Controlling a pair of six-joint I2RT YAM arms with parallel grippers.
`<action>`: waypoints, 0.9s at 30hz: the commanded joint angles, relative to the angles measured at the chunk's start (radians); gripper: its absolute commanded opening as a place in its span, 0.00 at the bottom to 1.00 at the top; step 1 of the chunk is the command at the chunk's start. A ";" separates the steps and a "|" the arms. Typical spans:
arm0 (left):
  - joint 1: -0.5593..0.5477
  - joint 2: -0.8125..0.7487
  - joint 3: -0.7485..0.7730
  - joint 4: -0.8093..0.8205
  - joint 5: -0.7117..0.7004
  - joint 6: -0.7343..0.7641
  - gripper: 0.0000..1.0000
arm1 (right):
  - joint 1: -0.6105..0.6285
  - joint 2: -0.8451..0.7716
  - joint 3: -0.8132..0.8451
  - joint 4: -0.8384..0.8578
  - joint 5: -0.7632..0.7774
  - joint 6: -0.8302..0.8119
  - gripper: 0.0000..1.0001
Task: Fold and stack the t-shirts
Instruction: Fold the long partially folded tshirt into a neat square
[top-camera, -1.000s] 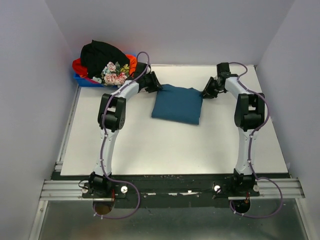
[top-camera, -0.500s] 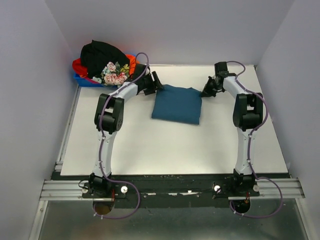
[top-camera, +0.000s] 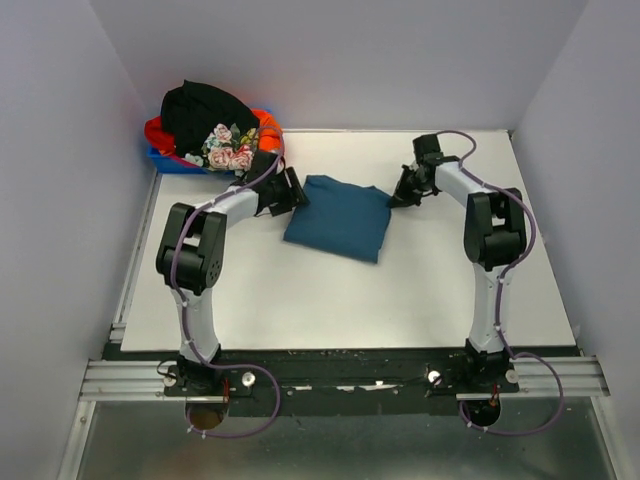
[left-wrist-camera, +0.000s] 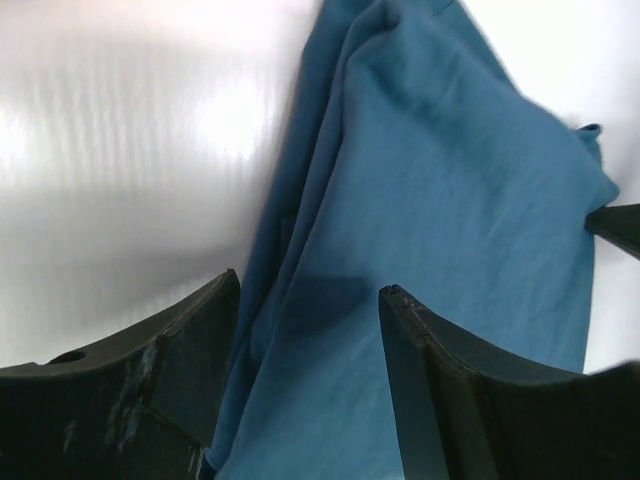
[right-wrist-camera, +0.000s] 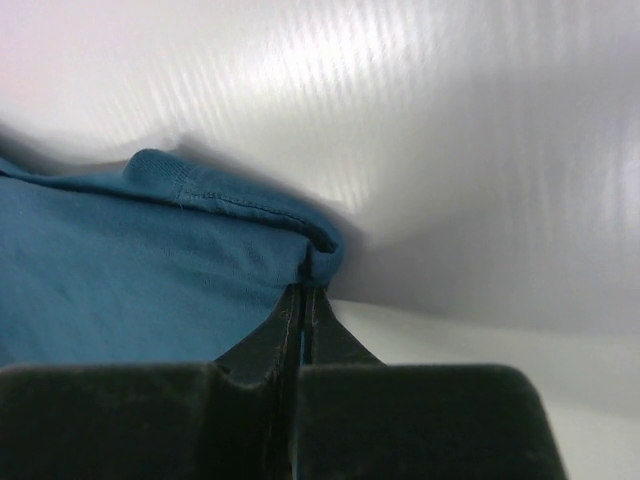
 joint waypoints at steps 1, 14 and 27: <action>-0.002 -0.146 -0.153 0.054 -0.100 -0.034 0.71 | 0.054 -0.058 -0.079 0.024 0.010 0.009 0.06; 0.018 -0.510 -0.363 -0.100 -0.557 -0.014 0.84 | 0.201 -0.064 -0.101 0.062 0.027 0.070 0.06; 0.036 -0.755 -0.545 -0.013 -0.528 -0.091 0.84 | 0.230 -0.205 -0.258 0.132 0.099 0.117 0.53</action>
